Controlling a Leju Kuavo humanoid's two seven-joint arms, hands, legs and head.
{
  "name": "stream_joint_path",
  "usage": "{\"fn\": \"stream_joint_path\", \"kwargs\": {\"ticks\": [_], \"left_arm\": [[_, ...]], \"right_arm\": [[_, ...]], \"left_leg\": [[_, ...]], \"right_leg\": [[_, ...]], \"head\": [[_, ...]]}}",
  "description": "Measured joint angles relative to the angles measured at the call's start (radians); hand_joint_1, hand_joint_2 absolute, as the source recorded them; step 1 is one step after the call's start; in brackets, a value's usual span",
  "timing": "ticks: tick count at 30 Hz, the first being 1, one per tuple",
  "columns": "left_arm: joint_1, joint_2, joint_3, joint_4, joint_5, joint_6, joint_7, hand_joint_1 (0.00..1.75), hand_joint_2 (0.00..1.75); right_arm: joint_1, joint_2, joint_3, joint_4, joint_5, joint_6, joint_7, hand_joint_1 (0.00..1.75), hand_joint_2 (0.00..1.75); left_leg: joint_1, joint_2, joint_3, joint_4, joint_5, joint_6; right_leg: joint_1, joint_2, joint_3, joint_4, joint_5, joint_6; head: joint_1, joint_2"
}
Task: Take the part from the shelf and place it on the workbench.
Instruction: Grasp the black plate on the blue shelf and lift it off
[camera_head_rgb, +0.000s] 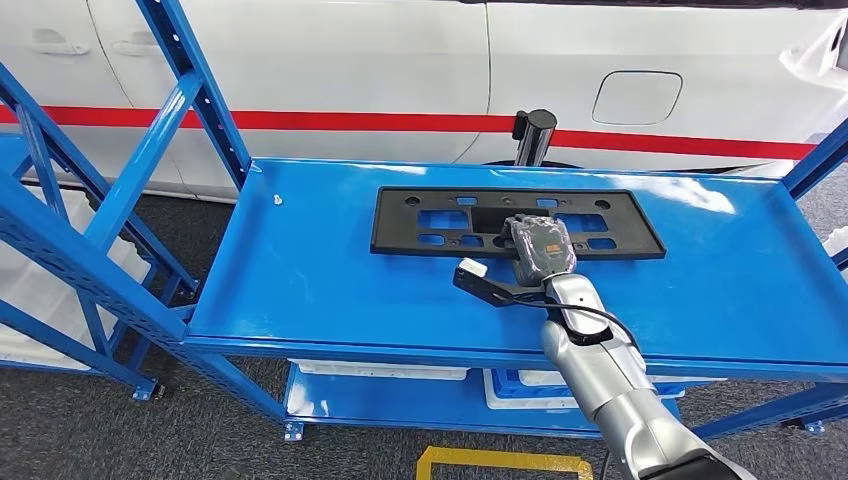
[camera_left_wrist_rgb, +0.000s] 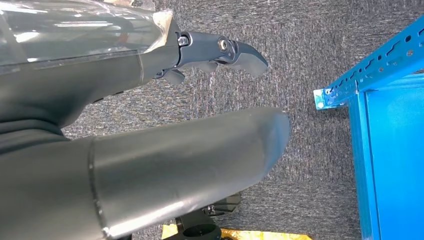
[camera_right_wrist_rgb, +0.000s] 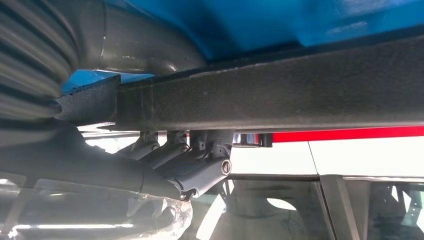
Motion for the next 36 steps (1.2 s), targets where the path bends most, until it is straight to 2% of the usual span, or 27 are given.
{"fn": "stream_joint_path", "kwargs": {"ticks": [24, 28, 31, 35, 36], "left_arm": [[0.000, 0.002, 0.000, 0.000, 0.000, 0.001, -0.004, 0.00, 0.00], [0.000, 0.001, 0.000, 0.000, -0.005, 0.032, -0.038, 0.00, 0.00], [-0.001, 0.000, 0.000, 0.000, -0.011, 0.098, -0.103, 0.00, 0.00], [-0.007, -0.002, 0.004, 0.000, 0.009, 0.137, -0.162, 0.00, 1.75], [-0.009, -0.002, 0.006, 0.000, 0.015, 0.136, -0.174, 0.00, 1.75]], "right_arm": [[0.000, 0.004, 0.000, -0.001, 0.001, -0.001, -0.001, 1.75, 1.75], [0.011, 0.004, -0.001, -0.019, 0.000, -0.005, -0.015, 1.75, 1.75], [0.032, 0.002, -0.005, -0.057, -0.003, -0.016, -0.034, 1.75, 1.75], [0.049, -0.009, -0.007, -0.119, 0.003, -0.051, -0.062, 1.75, 1.75], [0.047, -0.016, -0.006, -0.141, 0.000, -0.063, -0.072, 1.75, 1.75]], "left_leg": [[0.000, 0.000, 0.000, 0.000, 0.000, 0.000], [0.000, 0.000, 0.000, 0.000, 0.000, 0.000], [0.000, 0.000, 0.000, 0.000, 0.000, 0.000], [0.000, 0.000, -0.002, 0.000, 0.000, 0.000], [-0.001, 0.000, -0.002, 0.000, 0.000, 0.000]], "right_leg": [[0.000, 0.000, 0.000, 0.000, 0.000, 0.000], [0.000, 0.000, 0.000, 0.000, 0.000, 0.000], [0.000, 0.000, 0.000, 0.000, 0.000, 0.000], [0.000, 0.000, -0.001, 0.000, 0.000, 0.000], [0.000, 0.000, -0.001, 0.000, 0.000, 0.000]], "head": [[0.000, 0.000], [0.000, 0.000], [0.000, 0.000], [0.000, 0.000], [0.000, 0.000]]}}
